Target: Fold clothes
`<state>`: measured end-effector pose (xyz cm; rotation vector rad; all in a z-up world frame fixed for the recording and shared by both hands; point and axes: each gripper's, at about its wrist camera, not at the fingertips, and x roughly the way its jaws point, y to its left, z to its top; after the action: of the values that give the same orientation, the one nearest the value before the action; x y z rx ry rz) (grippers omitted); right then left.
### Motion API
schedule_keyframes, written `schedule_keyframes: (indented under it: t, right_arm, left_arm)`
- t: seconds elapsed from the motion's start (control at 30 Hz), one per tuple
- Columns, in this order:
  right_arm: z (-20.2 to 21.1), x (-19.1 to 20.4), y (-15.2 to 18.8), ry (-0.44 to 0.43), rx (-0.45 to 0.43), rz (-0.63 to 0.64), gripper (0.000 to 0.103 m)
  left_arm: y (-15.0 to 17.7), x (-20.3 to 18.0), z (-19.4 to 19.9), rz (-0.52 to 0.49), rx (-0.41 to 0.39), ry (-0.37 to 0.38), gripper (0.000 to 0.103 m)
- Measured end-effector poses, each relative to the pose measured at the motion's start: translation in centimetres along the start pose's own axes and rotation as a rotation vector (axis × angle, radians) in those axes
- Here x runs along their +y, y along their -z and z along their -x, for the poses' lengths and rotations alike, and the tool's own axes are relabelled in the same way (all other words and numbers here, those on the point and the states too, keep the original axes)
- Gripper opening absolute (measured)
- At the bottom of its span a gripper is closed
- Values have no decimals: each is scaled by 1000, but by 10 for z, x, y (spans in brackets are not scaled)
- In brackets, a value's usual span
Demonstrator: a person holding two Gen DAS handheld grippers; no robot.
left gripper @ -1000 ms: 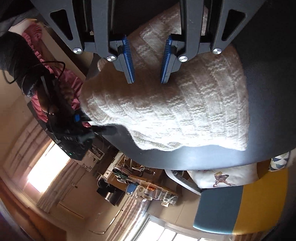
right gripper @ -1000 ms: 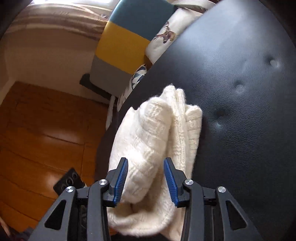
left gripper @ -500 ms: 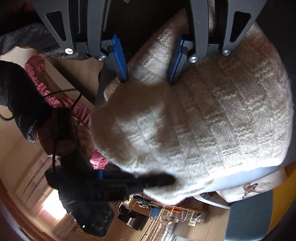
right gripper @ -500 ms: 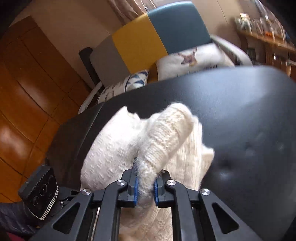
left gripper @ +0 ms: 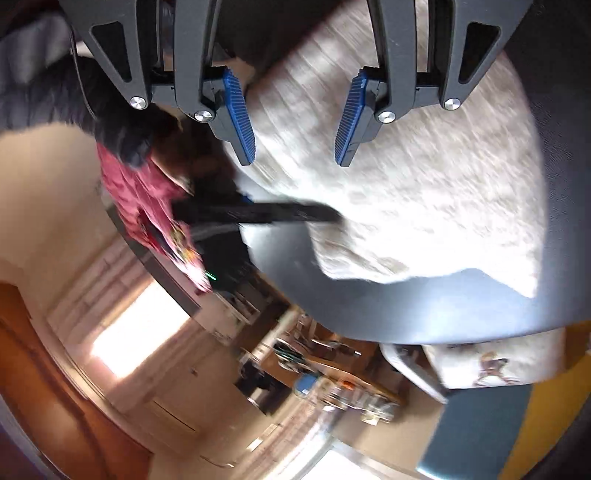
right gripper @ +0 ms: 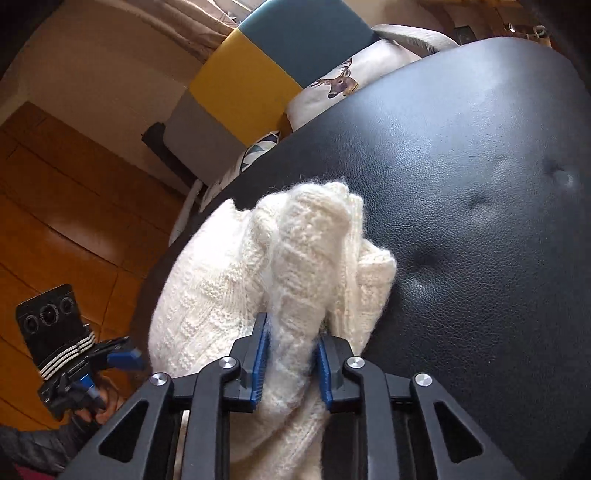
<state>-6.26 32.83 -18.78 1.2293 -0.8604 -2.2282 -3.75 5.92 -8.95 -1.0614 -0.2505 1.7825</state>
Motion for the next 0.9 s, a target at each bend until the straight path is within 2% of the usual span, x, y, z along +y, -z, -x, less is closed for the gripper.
schedule_keyframes:
  t: [0.07, 0.13, 0.23, 0.33, 0.47, 0.57, 0.63, 0.67, 0.7, 0.8, 0.87, 0.9]
  right_arm:
    - [16, 2, 3, -49, 1, -15, 31]
    - [31, 8, 15, -108, 24, 5, 33]
    - [41, 22, 41, -197, 113, 42, 38]
    - [38, 37, 63, -214, 188, 84, 43]
    - [37, 52, 88, -237, 217, 121, 43]
    - [23, 62, 115, -231, 349, 203, 45]
    - [12, 55, 131, -215, 421, 206, 32]
    - [10, 44, 135, -217, 418, 167, 16]
    - [10, 33, 137, -236, 398, 117, 6]
    - [18, 13, 144, -311, 335, 27, 6]
    - [27, 13, 146, -309, 315, 9, 10]
    - [35, 15, 145, -289, 308, 6, 15]
  left_arm:
    - [-9, 8, -1, 22, -19, -35, 46]
    - [-12, 12, -3, 15, -24, -83, 46]
    - [-16, 21, -6, 44, -30, -92, 47]
    - [-18, 26, -10, 47, -33, -103, 48]
    - [-22, 21, -17, -1, -8, -128, 49]
    - [-24, 13, -32, -57, 40, -131, 49]
    - [-19, 9, -46, -102, 76, -141, 50]
    - [-13, 8, -53, -128, 87, -144, 50]
    - [-8, 6, -60, -155, 98, -147, 50]
    - [6, -7, -70, -260, 55, -231, 54]
    - [4, -9, -70, -245, 62, -214, 62]
    - [2, -9, -69, -233, 68, -205, 62]
